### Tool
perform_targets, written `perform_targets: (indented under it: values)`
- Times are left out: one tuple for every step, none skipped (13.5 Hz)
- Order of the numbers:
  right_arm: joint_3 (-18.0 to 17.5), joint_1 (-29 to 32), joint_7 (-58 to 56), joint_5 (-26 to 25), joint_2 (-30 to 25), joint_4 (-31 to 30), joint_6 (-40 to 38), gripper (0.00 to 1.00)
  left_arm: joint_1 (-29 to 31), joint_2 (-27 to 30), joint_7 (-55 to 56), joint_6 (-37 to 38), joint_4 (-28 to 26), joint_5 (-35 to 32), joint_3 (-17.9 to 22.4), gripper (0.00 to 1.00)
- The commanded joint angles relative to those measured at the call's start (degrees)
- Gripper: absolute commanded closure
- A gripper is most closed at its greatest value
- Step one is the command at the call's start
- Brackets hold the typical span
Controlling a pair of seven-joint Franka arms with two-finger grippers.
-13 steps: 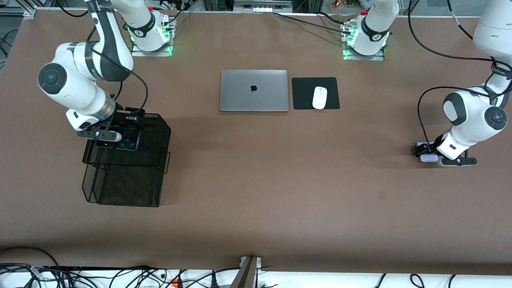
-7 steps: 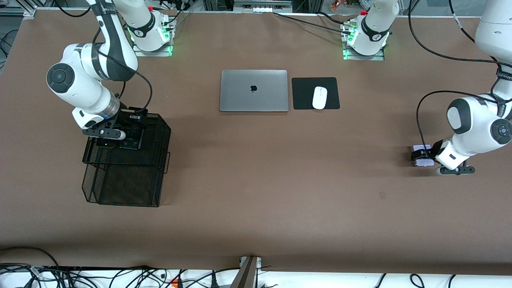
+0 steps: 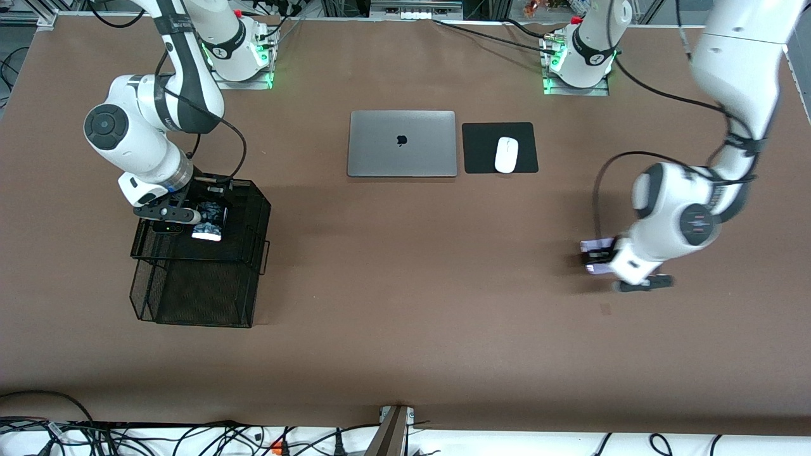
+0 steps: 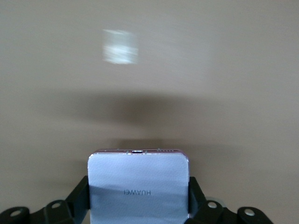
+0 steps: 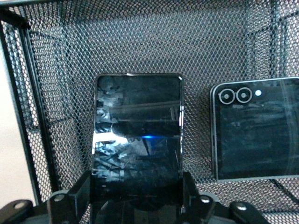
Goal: Place phones with both arms
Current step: 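Release the tall phone in the basket while the left gripper carries the white phone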
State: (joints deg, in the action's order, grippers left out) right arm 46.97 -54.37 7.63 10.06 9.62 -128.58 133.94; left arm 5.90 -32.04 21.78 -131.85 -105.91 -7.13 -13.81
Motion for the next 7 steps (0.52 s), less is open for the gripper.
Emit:
perform_targets:
  values:
    - [0.05, -0.30, 0.98, -0.83, 1.01, -0.62, 1.40, 1.00, -8.60, -1.17, 11.23, 4.14, 4.56, 0.36, 0.80, 1.00]
    - [0.05, -0.30, 0.89, -0.83, 1.53, -0.53, 2.02, 1.00, -11.23, -1.96, 14.57, 4.15, 5.71, 0.45, 0.80, 1.00]
    - [0.05, -0.21, 0.89, -0.83, 1.80, -0.45, 2.37, 1.00, -13.78, -2.93, 17.83, 4.15, 7.20, 0.45, 0.80, 1.00]
    - [0.05, -0.21, 0.89, -0.74, 1.98, -0.18, 2.46, 1.00, -15.98, -4.24, 20.47, 4.15, 8.95, 1.06, 0.80, 1.00]
    - [0.05, -0.21, 0.89, -0.66, 2.06, -0.18, 2.47, 1.00, -18.62, -5.91, 22.76, 4.15, 11.41, 1.84, 0.80, 1.00]
    - [0.05, -0.21, 0.89, -0.57, 2.07, -0.09, 2.55, 1.00, -20.90, -7.58, 24.87, 4.15, 13.69, 2.11, 0.80, 1.00]
    - [0.05, -0.13, 0.98, -0.39, 2.07, -0.09, 2.64, 0.94, -22.84, -9.07, 26.89, 4.15, 15.89, 2.12, 0.80, 1.00]
